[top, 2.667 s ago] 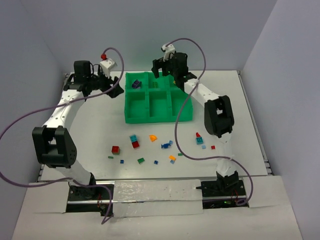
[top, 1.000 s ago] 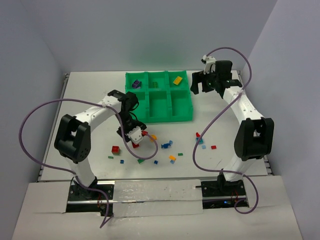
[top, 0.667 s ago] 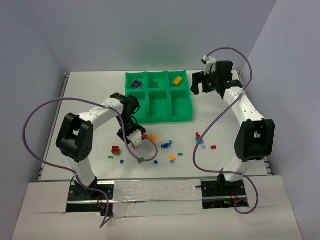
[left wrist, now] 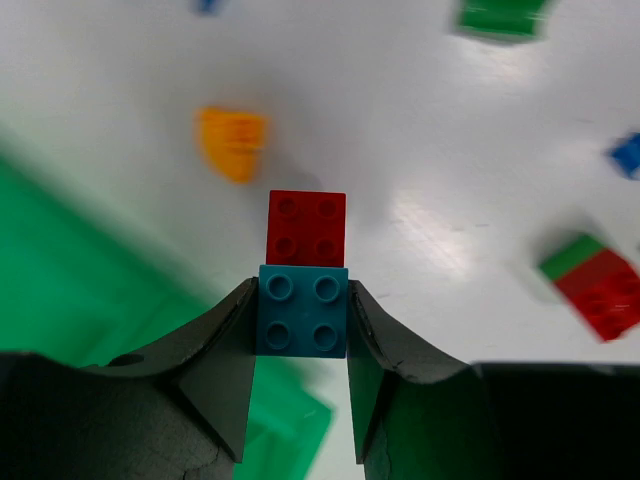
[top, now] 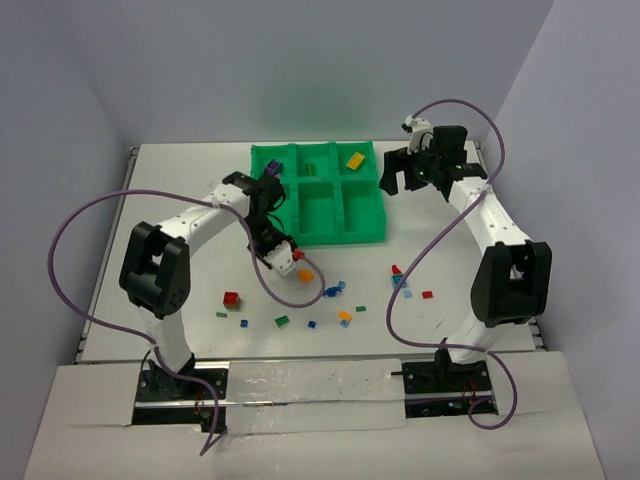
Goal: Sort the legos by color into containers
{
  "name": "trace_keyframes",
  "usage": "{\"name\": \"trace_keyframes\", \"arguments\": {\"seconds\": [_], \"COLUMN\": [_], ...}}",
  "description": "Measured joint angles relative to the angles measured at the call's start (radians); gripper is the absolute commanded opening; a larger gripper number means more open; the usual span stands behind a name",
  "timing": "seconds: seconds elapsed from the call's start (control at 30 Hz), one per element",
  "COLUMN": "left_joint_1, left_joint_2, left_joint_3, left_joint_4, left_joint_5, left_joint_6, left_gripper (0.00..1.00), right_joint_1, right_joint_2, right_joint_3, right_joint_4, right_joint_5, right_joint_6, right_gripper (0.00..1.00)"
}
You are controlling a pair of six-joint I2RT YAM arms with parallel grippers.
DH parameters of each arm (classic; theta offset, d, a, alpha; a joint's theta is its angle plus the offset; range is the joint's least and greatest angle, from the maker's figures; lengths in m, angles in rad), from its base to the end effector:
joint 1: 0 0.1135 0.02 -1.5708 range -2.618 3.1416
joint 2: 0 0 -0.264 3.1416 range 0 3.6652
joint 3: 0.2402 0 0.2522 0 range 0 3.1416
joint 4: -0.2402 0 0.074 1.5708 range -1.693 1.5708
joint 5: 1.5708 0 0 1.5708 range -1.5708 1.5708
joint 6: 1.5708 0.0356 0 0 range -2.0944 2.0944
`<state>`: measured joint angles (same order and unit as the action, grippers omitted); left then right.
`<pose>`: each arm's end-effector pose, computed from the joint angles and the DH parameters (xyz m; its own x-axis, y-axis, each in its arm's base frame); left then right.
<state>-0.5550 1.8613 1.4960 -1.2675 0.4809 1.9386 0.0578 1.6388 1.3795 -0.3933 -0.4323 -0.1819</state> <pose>0.2797 -0.1928 0.2296 0.7182 0.5281 -0.4531 0.6323 -0.7671 0.1082 0.3731 0.0365 0.3075 -0.5266 -0.1950 -0.8274 -0.4881 0.8663 0.1065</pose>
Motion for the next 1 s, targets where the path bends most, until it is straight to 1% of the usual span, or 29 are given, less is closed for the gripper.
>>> {"name": "trace_keyframes", "arguments": {"seconds": [0.07,0.17,0.27,0.37,0.47,0.57,0.67,0.73,0.77,0.83,0.93,1.0], "left_joint_1": [0.007,0.032,0.076,0.133,0.196,0.251,0.277,0.276,0.273,0.265,0.255,0.252], "left_joint_2": [0.017,0.024,0.024,0.024,0.024,0.017,0.005,-0.007,-0.011,-0.016,-0.035,-0.053], "left_joint_3": [0.110,0.254,0.358,0.402,0.385,0.309,0.190,0.112,0.086,0.063,0.059,0.059], "left_joint_4": [-0.011,-0.021,-0.011,0.037,0.171,0.436,0.715,0.861,0.917,0.992,1.057,1.082], "left_joint_5": [0.059,0.173,0.325,0.456,0.563,0.649,0.688,0.703,0.707,0.714,0.727,0.739], "left_joint_6": [-0.047,-0.158,-0.340,-0.573,-0.864,-1.221,-1.522,-1.680,-1.743,-1.822,-1.879,-1.887], "left_gripper": [0.00,0.00,0.00,0.00,0.00,0.00,0.00,0.00,0.00,0.00,0.00,0.00], "right_joint_1": [0.000,0.000,0.001,0.010,0.028,0.077,0.151,0.193,0.215,0.244,0.261,0.265], "right_joint_2": [-0.013,-0.045,-0.077,-0.097,-0.103,-0.103,-0.100,-0.094,-0.090,-0.075,-0.040,-0.007], "right_joint_3": [-0.013,-0.038,-0.047,-0.047,-0.045,-0.026,0.018,0.056,0.076,0.117,0.172,0.206], "right_joint_4": [-0.004,-0.007,-0.010,-0.012,-0.024,-0.072,-0.122,-0.133,-0.137,-0.145,-0.150,-0.160], "right_joint_5": [-0.049,-0.134,-0.237,-0.332,-0.414,-0.466,-0.494,-0.506,-0.512,-0.531,-0.550,-0.554], "right_joint_6": [-0.004,-0.012,-0.029,-0.059,-0.097,-0.151,-0.189,-0.202,-0.202,-0.201,-0.194,-0.198], "right_gripper": [1.00,1.00,1.00,1.00,1.00,1.00,1.00,1.00,1.00,1.00,1.00,1.00]}}
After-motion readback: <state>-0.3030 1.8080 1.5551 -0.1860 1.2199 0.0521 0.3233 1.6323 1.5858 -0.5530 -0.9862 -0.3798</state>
